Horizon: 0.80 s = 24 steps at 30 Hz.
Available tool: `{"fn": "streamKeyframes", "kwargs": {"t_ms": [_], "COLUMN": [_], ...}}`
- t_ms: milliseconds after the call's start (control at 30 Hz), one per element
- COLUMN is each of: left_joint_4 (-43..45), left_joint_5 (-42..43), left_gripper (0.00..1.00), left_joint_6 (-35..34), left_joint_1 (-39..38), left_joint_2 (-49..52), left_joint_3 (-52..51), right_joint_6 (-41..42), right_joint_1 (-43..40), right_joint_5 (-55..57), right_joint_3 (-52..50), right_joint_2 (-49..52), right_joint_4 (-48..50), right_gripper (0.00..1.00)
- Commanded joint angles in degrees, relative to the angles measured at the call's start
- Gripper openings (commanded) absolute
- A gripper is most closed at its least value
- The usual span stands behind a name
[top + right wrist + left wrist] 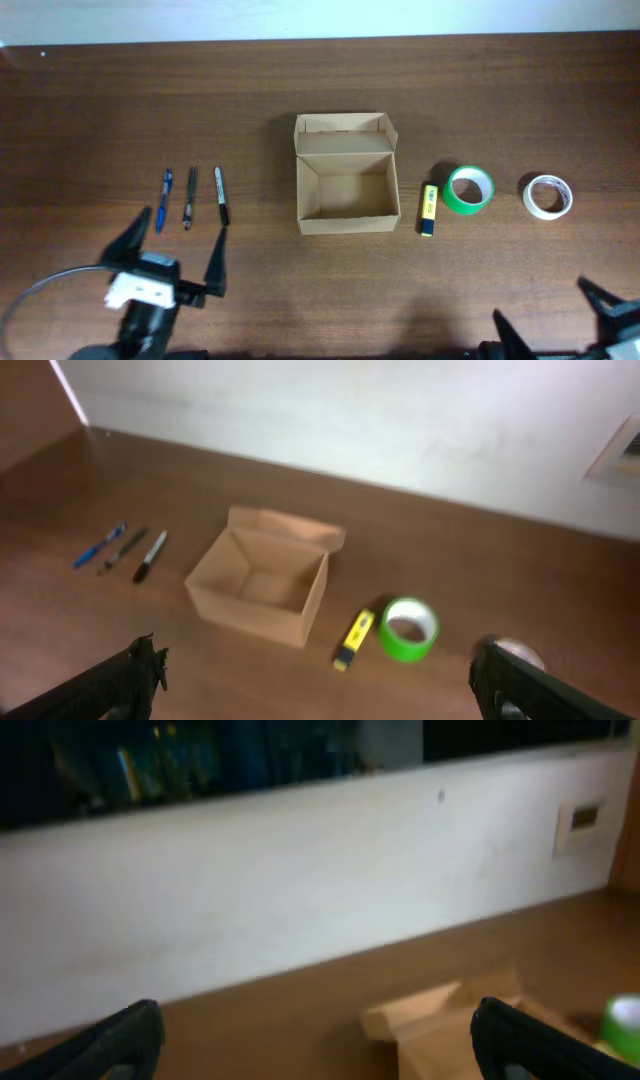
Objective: Pack container
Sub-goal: 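Raise the right gripper and move it over the green tape roll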
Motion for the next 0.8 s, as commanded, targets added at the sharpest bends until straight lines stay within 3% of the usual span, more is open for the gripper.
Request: {"fn": "streamKeyframes", "kwargs": {"t_ms": [0, 100, 267, 367, 467, 600, 767], "left_joint_4": [-4.39, -13.66, -31.17, -40.87, -51.3, -59.78, -60.19], "left_joint_5": [2.47, 6.36, 8.59, 8.57, 9.22, 9.25, 9.25], "left_gripper": [0.99, 0.99, 0.99, 0.99, 0.99, 0.99, 0.99], "left_joint_6": [-0.57, -0.57, -0.55, -0.5, 4.94, 9.64, 13.88], "left_joint_1": [-0.07, -0.07, -0.09, -0.09, -0.07, -0.09, -0.09], "left_joint_2": [7.06, 14.6, 28.13, 35.06, 41.4, 46.56, 47.6], "left_joint_3": [12.37, 26.71, 49.92, 61.2, 71.34, 79.32, 81.0], "right_joint_6": [-0.76, 0.87, 1.57, 6.51, 6.78, 5.53, 2.75], "right_joint_1": [-0.42, -0.42, -0.39, 0.61, 2.16, 4.02, 4.33], "right_joint_5": [0.9, 0.94, 0.92, -1.92, -3.5, 3.72, 19.63], "right_joint_3": [6.93, 13.35, 22.88, 22.56, 22.51, 22.4, 22.4], "right_joint_2": [2.67, 6.1, 17.22, 21.9, 27.08, 34.07, 42.91], "right_joint_4": [0.2, -0.79, -12.92, -12.9, -12.9, -12.9, -12.72], "right_gripper": [0.99, 0.99, 0.99, 0.99, 0.99, 0.99, 0.99]}}
